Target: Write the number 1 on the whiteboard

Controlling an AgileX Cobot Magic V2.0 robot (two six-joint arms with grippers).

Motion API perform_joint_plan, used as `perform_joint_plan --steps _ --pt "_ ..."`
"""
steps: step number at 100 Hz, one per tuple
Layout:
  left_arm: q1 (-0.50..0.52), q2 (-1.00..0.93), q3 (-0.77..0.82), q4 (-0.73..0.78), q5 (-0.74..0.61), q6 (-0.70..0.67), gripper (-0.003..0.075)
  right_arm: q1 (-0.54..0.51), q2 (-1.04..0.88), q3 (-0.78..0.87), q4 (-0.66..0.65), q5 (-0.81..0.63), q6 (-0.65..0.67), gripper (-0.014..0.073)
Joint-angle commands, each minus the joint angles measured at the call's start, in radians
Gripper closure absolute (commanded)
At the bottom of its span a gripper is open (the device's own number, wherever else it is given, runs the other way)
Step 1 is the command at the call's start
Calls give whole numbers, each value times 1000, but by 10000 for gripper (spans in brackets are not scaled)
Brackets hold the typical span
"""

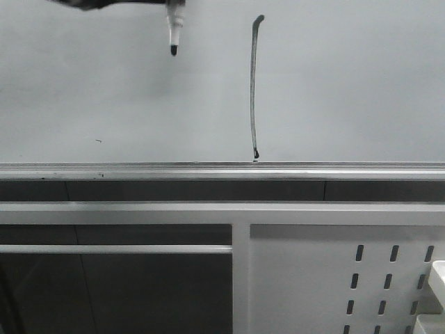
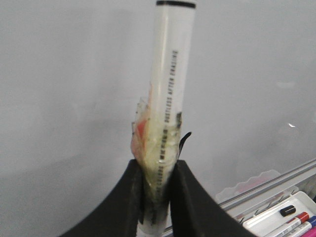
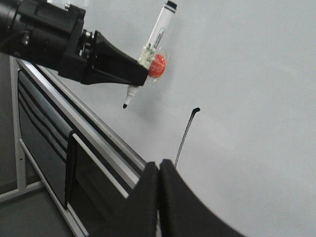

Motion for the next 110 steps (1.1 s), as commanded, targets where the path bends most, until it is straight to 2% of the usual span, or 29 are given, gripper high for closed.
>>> perform_joint_plan --steps 1,8,40,75,110 --pt "-6 -2 11 13 -138 -97 740 -7 5 -23 10 -67 1 643" --pt "-6 12 35 14 -169 -131 740 -7 5 -23 10 -67 1 643" --pt "9 70 45 69 -249 -133 740 -7 5 -23 10 -67 1 643" --pt "69 79 39 68 -224 -150 740 -7 5 -23 15 -67 1 643" --pt "96 79 31 68 -100 -150 740 -7 5 -23 16 -60 1 643"
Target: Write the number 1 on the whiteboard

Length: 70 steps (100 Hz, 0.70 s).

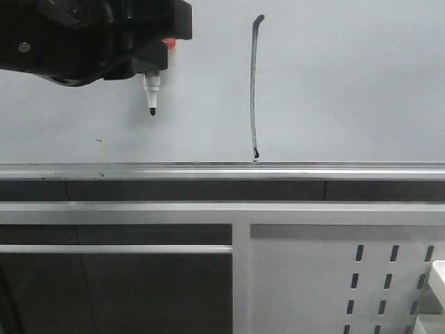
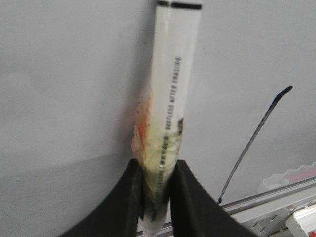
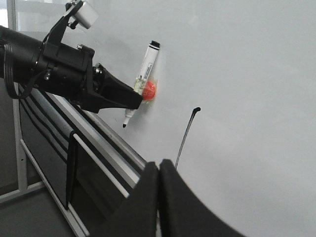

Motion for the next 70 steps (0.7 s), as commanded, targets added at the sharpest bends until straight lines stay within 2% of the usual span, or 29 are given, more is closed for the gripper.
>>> perform_joint_plan --steps 1,70 --pt "10 -21 -36 -1 -44 -17 740 -7 5 -23 12 -58 -1 643" --pt "10 1 -106 0 -41 -10 740 -7 5 -23 53 -18 -1 643"
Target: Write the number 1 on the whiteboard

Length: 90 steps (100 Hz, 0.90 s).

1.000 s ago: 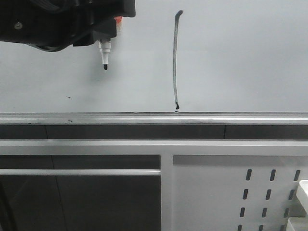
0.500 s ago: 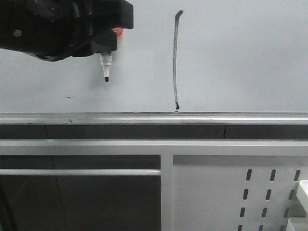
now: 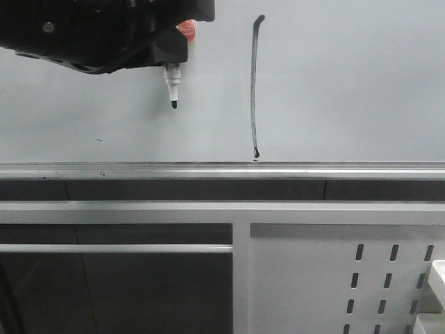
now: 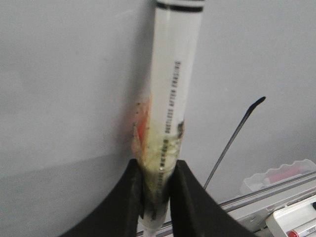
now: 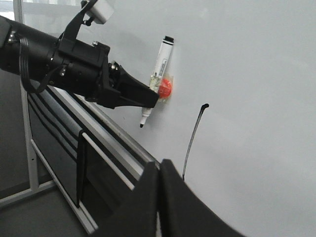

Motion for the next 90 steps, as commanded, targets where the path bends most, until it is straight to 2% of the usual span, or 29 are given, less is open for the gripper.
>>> perform_joint_plan --steps 1,60,72,90 --pt "5 -18 -41 6 -101 -10 740 -7 5 -23 18 -44 -1 643" --pt "5 -18 -41 4 -96 -10 731 -7 5 -23 24 -27 -1 643" --pt "5 -18 -41 4 -96 -10 652 -7 5 -23 24 -25 -1 643" --pt "5 -18 -41 4 -104 -10 468 -7 5 -23 24 -25 -1 643"
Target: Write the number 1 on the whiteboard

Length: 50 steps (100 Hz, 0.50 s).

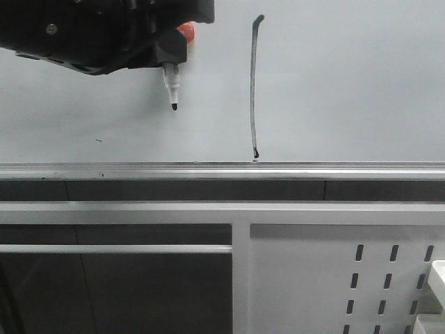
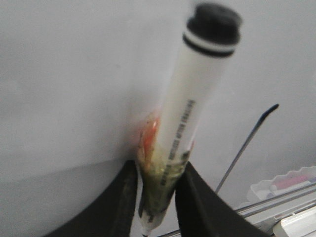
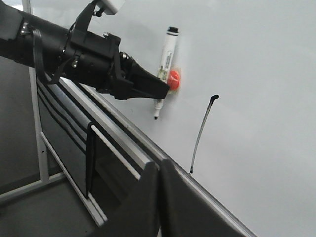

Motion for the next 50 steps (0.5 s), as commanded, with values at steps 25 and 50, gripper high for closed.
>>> perform_joint_plan --steps 25,50 --pt "3 -27 -36 8 -92 -10 387 -7 5 -23 15 -61 -3 643" --pt "-2 -55 -36 10 -48 22 217 -7 5 -23 15 -61 -3 643"
